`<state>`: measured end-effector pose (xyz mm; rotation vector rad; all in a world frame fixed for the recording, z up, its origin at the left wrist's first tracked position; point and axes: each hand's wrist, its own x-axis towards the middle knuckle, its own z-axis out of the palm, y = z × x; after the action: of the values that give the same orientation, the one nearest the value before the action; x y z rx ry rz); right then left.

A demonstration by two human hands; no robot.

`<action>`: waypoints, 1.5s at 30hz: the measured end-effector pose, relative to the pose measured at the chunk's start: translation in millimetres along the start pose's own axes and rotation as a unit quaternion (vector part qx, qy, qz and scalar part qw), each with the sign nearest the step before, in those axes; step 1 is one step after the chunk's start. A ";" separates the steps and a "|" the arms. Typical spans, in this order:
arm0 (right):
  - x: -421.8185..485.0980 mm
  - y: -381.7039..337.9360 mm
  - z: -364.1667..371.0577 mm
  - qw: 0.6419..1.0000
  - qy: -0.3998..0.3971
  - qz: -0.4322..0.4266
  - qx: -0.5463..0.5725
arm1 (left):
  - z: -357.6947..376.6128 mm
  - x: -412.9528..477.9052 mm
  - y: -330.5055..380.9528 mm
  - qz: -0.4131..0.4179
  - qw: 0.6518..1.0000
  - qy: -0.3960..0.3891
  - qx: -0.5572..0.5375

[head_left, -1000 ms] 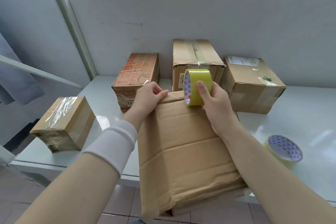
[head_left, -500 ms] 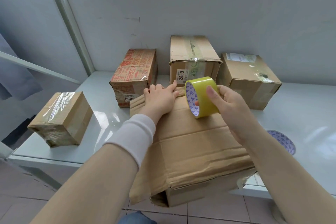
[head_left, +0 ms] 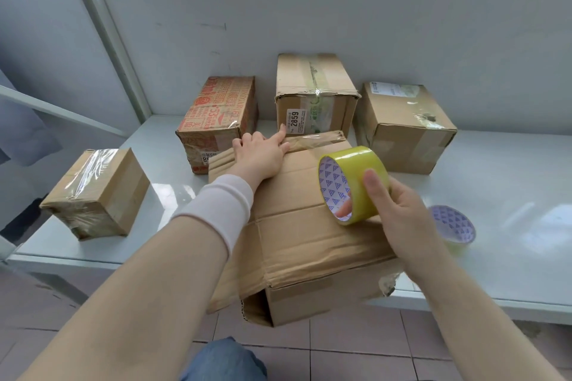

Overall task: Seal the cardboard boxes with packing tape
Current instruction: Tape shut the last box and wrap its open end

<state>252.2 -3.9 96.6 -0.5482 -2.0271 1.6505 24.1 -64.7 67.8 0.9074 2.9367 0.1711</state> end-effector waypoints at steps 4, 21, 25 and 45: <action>-15.1 -13.9 -4.0 0.999 0.036 0.014 -0.001 | -0.6 -1.2 0.8 -0.008 1.000 -0.001 0.003; -102.4 16.2 -9.8 0.985 0.069 0.152 -0.052 | 1.8 2.3 0.3 0.001 1.000 -0.002 0.009; -104.0 21.9 -2.2 0.986 0.083 0.141 -0.029 | 0.6 -8.8 0.9 0.031 0.998 0.046 -0.036; -104.1 -10.7 -8.1 0.994 0.035 0.067 0.081 | 20.3 -189.3 -19.6 0.306 0.875 0.289 -0.241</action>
<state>341.3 -59.4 97.6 -0.6868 -1.8214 1.8293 171.1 -186.0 50.4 1.8916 2.6635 1.3415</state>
